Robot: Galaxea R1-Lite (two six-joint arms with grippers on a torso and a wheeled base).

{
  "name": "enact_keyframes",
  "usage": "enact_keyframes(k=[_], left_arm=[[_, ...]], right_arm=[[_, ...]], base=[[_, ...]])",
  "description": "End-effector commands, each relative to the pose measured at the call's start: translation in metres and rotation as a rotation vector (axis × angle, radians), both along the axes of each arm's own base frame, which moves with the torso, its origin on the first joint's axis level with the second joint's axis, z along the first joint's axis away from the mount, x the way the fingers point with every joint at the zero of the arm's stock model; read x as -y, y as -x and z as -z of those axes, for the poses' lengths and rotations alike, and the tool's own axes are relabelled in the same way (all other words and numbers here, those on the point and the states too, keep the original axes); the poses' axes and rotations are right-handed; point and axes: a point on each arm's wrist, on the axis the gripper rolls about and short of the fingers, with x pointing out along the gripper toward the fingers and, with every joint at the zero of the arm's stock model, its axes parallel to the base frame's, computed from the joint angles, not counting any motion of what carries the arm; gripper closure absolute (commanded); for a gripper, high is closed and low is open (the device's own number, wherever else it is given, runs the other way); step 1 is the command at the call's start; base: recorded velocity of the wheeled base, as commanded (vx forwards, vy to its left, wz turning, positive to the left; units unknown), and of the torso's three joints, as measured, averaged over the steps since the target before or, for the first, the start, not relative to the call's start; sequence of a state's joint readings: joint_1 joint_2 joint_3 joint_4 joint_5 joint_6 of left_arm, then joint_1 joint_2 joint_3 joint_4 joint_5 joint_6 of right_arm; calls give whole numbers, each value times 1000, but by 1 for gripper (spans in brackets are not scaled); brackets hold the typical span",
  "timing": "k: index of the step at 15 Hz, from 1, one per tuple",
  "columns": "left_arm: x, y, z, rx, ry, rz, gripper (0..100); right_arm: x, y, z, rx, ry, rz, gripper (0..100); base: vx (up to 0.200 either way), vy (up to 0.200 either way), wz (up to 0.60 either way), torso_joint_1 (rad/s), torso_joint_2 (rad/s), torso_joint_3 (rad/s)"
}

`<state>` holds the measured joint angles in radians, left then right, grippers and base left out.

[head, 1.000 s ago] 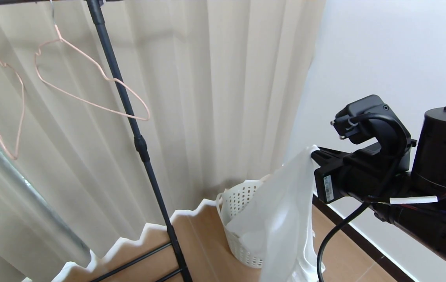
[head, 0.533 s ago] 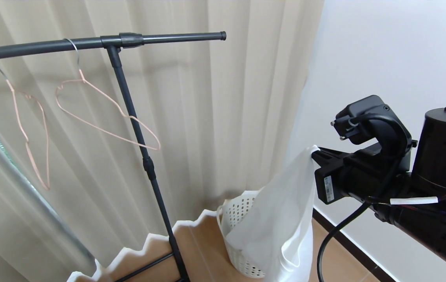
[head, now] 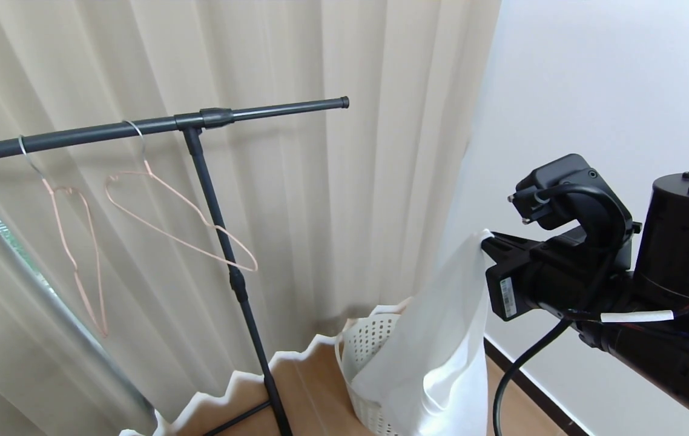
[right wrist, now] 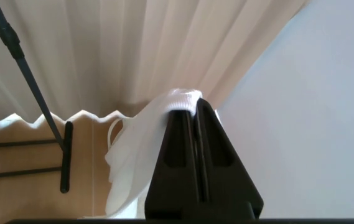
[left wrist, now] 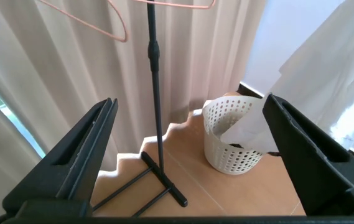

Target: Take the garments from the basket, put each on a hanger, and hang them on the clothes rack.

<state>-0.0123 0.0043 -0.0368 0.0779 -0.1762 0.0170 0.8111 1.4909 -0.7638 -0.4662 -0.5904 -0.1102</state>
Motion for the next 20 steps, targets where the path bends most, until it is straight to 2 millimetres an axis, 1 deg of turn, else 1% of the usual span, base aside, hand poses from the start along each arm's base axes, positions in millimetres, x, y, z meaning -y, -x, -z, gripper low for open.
enact_keyframes(k=[1,11,18,20], left_arm=[[0,0,0,-1,0,0,0],[0,0,0,-3,2,-1,0],[0,0,0,-2,0,-1,0],[0,0,0,-2,-1,-1,0]], right_arm=[[-1,0,2,-5,6,0,100],[1,2,6,-15,17,-2,100],[2,2,6,-15,17,-2,100],[3,4,12,-33,36,-40,100]], base=[[0,0,0,242,-554,-320],[0,0,0,176,-391,-219],[0,0,0,145,-313,-166],[0,0,600,15,-31,-24]])
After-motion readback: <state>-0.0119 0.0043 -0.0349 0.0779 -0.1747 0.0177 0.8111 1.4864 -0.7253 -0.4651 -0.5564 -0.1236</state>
